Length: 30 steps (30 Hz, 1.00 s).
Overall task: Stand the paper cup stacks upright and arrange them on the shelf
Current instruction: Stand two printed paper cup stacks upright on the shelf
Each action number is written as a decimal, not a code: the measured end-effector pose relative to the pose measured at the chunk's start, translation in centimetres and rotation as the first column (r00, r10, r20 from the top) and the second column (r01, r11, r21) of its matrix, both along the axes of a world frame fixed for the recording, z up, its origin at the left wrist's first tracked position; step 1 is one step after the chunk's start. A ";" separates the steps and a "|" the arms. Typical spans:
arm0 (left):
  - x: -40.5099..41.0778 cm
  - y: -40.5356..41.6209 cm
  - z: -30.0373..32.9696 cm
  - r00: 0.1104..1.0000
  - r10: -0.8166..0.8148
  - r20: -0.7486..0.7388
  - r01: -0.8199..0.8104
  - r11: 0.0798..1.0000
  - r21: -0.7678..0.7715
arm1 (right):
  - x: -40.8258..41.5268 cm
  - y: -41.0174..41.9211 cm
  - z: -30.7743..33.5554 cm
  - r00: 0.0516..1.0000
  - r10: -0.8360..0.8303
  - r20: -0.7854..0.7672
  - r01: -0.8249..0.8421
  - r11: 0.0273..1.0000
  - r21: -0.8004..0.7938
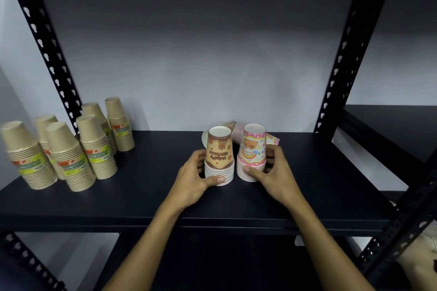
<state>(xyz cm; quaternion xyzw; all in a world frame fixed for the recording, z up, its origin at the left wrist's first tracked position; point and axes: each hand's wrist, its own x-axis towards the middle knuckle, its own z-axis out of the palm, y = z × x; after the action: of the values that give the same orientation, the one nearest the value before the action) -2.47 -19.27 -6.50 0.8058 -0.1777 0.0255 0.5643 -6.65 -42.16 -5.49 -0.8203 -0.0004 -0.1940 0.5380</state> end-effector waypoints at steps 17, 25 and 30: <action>-0.2 0.2 -0.1 1.000 -0.030 -0.008 0.030 1.000 0.001 | -0.3 -1.3 0.0 0.992 0.115 -0.053 -0.113 0.992 0.047; -0.3 0.1 -0.1 0.999 -0.032 0.002 0.032 0.999 0.007 | 0.0 -1.4 -0.8 0.990 0.129 -0.061 -0.131 0.991 -0.021; -0.5 0.0 0.0 0.999 -0.039 0.016 0.039 0.999 0.016 | -0.3 -1.4 -0.6 0.990 0.127 -0.063 -0.129 0.991 -0.037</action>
<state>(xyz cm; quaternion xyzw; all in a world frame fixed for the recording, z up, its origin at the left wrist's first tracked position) -2.92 -19.31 -6.48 0.8063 -0.1984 0.0198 0.5569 -6.98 -43.51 -6.13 -0.8350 -0.0406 -0.1340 0.5322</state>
